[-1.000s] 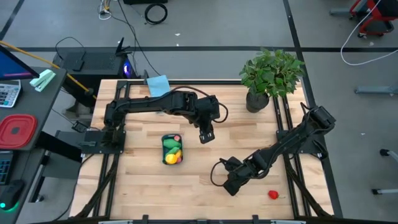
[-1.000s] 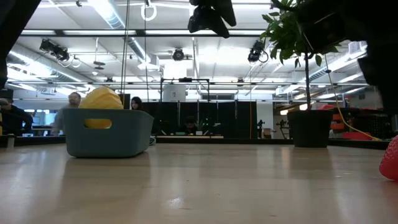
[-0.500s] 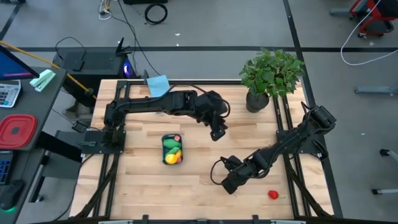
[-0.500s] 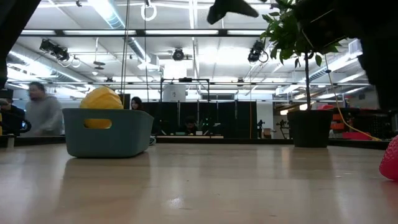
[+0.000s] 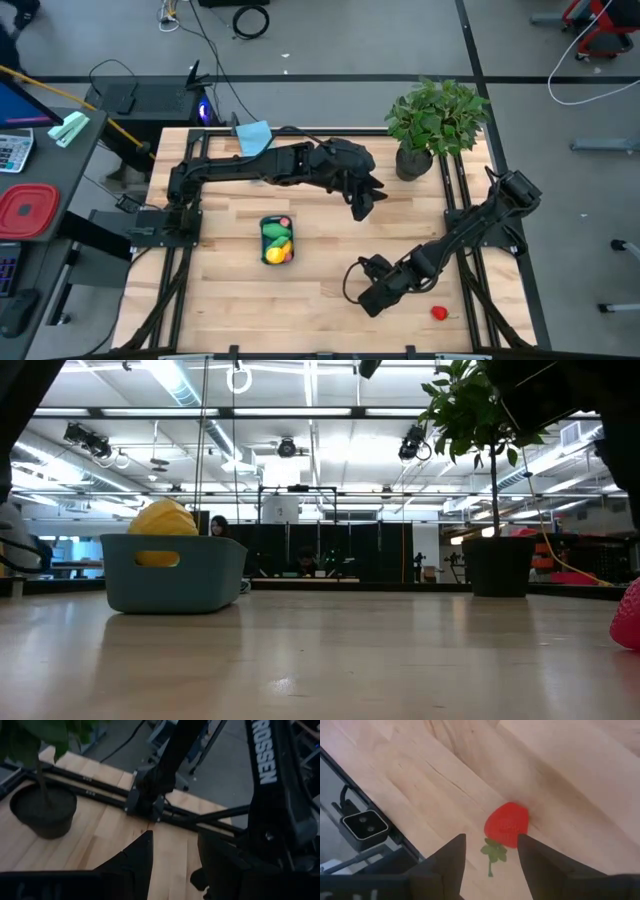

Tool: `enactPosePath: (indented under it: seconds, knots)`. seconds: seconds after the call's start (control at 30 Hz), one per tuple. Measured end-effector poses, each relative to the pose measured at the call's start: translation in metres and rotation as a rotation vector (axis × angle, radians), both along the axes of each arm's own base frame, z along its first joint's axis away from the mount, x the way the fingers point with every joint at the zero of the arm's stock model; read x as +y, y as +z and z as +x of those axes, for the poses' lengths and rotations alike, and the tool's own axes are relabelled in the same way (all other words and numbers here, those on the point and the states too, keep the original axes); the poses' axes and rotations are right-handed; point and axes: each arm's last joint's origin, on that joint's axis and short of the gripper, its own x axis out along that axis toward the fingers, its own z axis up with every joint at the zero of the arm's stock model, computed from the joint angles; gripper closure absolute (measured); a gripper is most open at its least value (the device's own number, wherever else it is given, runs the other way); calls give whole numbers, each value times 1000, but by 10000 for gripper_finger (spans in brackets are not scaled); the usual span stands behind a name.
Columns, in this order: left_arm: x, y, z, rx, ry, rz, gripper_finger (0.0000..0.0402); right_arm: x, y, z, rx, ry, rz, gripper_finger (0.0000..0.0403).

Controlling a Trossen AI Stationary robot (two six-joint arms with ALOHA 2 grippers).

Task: Pick and placing Produce into tupperware
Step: Put the left strawberry into the blue bin

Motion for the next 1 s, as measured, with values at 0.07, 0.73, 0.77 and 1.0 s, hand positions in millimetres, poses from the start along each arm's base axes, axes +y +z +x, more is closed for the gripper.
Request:
enactPosePath:
  seconds: [0.07, 0.73, 0.77, 1.0]
  knots:
    - [0, 1, 0, -12, 0, 1, 239, 2, 0, -2, 2, 0, -3, 210]
    - [0, 2, 1, -18, 0, 1, 239, 6, -10, -2, 14, -27, -48, 120]
    - [0, 2, 1, -18, 0, 1, 239, 6, -12, -2, 20, -26, -49, 122]
    - [0, 2, 1, -24, -1, 2, 239, 18, -29, -5, 75, -2, -48, 139]
